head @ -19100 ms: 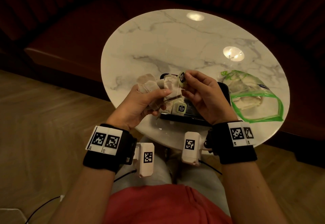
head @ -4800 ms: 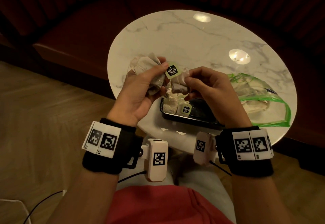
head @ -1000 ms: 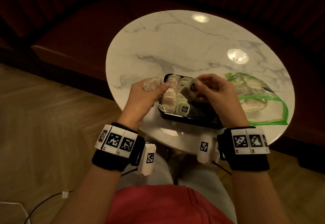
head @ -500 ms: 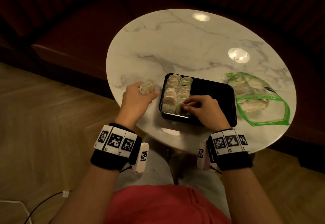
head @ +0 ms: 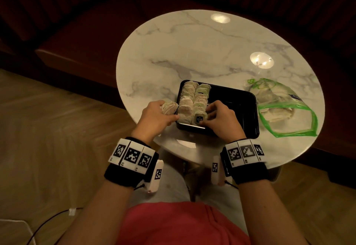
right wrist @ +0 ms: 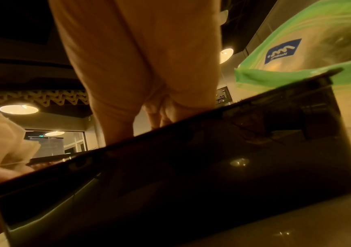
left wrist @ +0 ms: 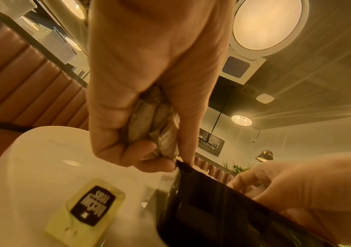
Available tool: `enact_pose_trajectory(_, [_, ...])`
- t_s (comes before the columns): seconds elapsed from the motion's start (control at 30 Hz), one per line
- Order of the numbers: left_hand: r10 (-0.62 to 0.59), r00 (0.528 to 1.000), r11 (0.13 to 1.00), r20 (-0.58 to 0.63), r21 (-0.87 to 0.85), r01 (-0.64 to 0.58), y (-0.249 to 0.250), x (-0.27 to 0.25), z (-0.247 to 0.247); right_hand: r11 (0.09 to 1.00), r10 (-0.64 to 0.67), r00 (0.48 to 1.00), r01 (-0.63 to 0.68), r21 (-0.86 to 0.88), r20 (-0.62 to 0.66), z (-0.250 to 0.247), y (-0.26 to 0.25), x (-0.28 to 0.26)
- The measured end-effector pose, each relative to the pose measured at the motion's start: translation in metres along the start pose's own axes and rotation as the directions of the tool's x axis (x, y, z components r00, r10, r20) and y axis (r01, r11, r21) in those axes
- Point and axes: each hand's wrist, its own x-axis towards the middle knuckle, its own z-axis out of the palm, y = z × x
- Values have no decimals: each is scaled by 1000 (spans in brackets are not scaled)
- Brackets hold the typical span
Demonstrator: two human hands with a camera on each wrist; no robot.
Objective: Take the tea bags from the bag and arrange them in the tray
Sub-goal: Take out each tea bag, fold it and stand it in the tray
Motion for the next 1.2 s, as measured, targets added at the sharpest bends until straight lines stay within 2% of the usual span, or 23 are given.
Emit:
enact_pose_trajectory(0.27, [-19,1000,1000,-1,-7,19,-2,2,1,990,84,996,-79,-120,37,7,-1,8])
enact_pose_trajectory(0.53, [-25,1000,999,9,-28,25,-2,2,1,994,-23,994,11,-110,-104,11,-1,6])
enact_pose_trajectory(0.8, [-26,1000,999,-9,-30,26,0,-1,1,1000,-12,999,12,13,-48,2,0,5])
enact_pose_trajectory(1.0, [-28,1000,999,-4,-26,28,1,-2,1,995,-91,996,91,-40,-19,-3,-8,-2])
enact_pose_trajectory(1.1, [-31,1000,999,-4,-30,31,0,-1,1,991,-77,997,77,-111,2,-3,-9,-3])
enact_pose_trajectory(1.2, [-38,999,999,-1,-35,38,0,-1,1,995,-74,997,75,-63,6,-5,-6,-4])
